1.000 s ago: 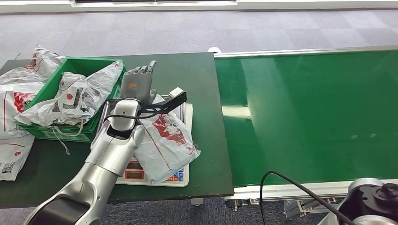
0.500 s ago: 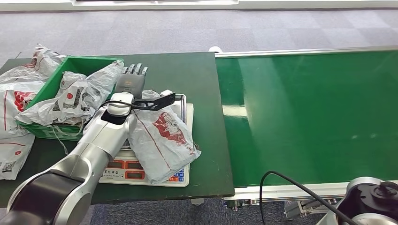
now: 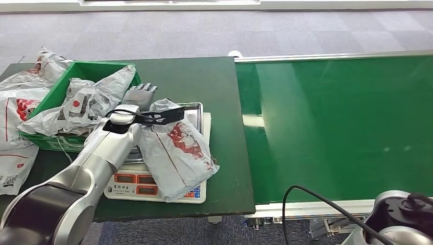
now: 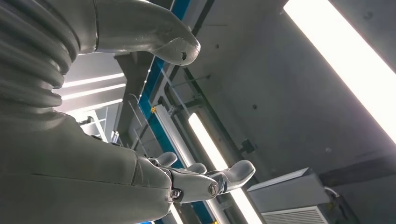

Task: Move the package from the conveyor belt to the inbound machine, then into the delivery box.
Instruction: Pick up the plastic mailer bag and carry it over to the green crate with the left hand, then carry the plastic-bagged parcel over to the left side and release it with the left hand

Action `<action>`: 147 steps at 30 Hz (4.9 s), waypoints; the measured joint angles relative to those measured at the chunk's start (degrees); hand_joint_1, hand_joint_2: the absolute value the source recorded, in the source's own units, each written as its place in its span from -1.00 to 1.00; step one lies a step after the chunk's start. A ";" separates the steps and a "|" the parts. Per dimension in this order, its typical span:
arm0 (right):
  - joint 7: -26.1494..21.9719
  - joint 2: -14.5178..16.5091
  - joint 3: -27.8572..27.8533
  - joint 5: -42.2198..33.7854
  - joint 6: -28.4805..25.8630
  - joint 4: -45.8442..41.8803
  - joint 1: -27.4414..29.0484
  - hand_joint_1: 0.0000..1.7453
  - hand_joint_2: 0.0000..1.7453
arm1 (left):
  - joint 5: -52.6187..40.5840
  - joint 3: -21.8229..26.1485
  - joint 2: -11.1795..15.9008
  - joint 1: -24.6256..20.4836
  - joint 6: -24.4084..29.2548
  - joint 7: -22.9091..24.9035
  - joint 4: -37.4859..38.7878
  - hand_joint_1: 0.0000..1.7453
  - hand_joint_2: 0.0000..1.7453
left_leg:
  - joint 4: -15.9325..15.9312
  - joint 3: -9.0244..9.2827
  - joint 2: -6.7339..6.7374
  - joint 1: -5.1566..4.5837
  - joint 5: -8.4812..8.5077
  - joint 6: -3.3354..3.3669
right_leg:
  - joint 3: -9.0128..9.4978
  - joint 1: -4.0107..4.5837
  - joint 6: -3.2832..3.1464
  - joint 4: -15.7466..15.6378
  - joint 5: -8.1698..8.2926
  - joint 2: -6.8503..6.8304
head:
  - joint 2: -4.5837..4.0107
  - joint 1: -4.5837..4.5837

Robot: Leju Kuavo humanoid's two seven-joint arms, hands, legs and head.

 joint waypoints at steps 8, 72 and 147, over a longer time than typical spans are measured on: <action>-0.01 -0.02 -0.67 0.92 0.00 0.74 0.26 -1.00 1.00 | 8.83 6.32 1.63 -1.93 -4.60 -14.54 -0.85 -1.00 1.00 | 0.00 0.01 0.10 0.00 0.00 -0.01 | 0.00 -0.02 0.00 0.01 0.01 0.06 | 0.00 0.00; 0.01 -0.35 -3.50 -0.87 0.02 14.16 1.93 -1.00 1.00 | 40.14 7.45 13.23 26.23 -18.58 -44.96 -20.93 1.00 1.00 | -0.03 0.08 -0.01 0.01 -0.02 -0.06 | 0.10 -0.02 -0.07 0.02 -0.07 -0.01 | 0.00 0.00; 0.37 -0.37 0.05 -0.41 0.04 18.63 1.96 -1.00 1.00 | 12.38 14.99 -1.73 -3.13 48.95 -2.67 -18.19 1.00 1.00 | 0.00 -0.01 -0.05 0.04 0.04 -0.11 | -0.03 0.03 -0.08 0.03 0.02 -0.08 | 0.00 -0.01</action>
